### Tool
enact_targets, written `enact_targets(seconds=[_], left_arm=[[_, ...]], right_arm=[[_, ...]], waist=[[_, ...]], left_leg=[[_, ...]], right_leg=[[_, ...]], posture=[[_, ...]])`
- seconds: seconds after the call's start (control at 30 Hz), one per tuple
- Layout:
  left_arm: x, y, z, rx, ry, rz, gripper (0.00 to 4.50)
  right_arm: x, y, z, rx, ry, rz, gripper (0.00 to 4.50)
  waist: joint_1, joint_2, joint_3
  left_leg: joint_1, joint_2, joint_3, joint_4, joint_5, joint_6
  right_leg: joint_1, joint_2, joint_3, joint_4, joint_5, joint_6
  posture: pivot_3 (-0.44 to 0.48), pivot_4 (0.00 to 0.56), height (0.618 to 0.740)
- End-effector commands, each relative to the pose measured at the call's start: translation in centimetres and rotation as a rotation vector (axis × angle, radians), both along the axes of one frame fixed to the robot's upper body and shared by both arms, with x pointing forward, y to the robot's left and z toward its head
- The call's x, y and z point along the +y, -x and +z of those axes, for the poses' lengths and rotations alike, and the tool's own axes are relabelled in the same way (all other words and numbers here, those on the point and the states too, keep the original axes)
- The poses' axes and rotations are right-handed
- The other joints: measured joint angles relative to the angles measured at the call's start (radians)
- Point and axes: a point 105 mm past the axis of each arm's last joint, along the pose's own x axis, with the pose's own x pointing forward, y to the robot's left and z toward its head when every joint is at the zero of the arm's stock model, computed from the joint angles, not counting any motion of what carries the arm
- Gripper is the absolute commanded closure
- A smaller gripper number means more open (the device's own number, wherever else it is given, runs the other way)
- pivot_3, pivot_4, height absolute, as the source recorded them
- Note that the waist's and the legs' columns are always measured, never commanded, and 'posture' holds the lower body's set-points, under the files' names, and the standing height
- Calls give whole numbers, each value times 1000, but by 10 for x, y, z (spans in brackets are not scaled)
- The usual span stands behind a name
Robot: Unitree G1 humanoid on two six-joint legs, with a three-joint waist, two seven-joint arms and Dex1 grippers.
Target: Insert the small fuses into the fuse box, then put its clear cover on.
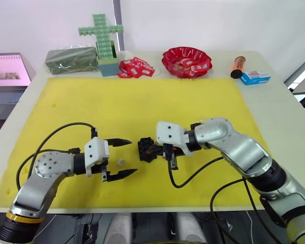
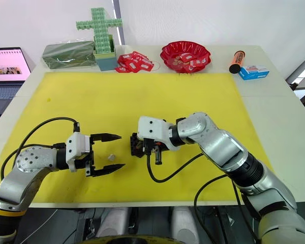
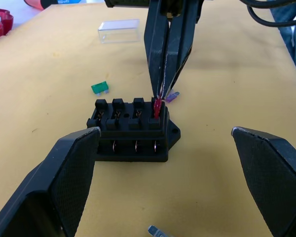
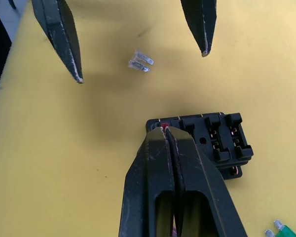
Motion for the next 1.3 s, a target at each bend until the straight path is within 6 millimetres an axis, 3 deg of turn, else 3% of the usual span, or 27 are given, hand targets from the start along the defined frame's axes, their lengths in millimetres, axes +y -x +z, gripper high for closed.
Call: enact_targets(seconds=[0.03, 0.3, 0.87, 1.07, 1.13, 1.23, 1.3], left_arm=[[-1, 1, 10, -41, 5, -9, 0], [3, 2, 11, -46, -5, 6, 0], [12, 6, 0, -32, -15, 35, 0], [21, 2, 6, -30, 14, 75, 0], [31, 0, 9, 15, 17, 110, 0], [43, -6, 21, 14, 60, 169, 0], [54, -11, 25, 22, 50, 203, 0]], right_arm=[[5, -1, 3, -29, -10, 17, 4475], [-2, -2, -17, -3, 34, 14, 4475], [-6, -5, -32, -34, 93, 46, 4475], [3, -4, 3, -82, -71, 64, 4475], [4, -5, 37, -121, -226, 33, 4475], [-10, -15, 66, -162, -325, -58, 4475], [-27, -17, 74, -184, -361, -118, 4080]], waist=[[0, 0, 0], [0, 0, 0], [1, 0, 0], [1, 0, 0], [1, 0, 0], [1, 1, 0], [5, 0, 0]], left_leg=[[0, 0, 0, 0, 0, 0], [0, 0, 0, 0, 0, 0], [2, 0, 0, 0, 0, 0], [2, 0, 0, 0, 0, 0], [2, 0, 0, 0, 0, 0], [1, 1, 0, -1, 0, 0], [1, 0, 0, -1, 0, 0]], right_leg=[[0, 0, 0, 0, 0, 0], [0, 0, 0, 0, 0, 0], [1, 0, 0, 0, 0, 0], [1, 0, 0, 0, 0, 0], [1, 0, 0, 0, 0, 0], [0, 0, 0, 0, 0, 0], [1, -1, 0, 0, 0, 0]], posture=[[0, 150, 740], [0, 150, 740], [0, 150, 740], [0, 150, 740], [0, 150, 740], [0, 150, 740], [0, 150, 740]])
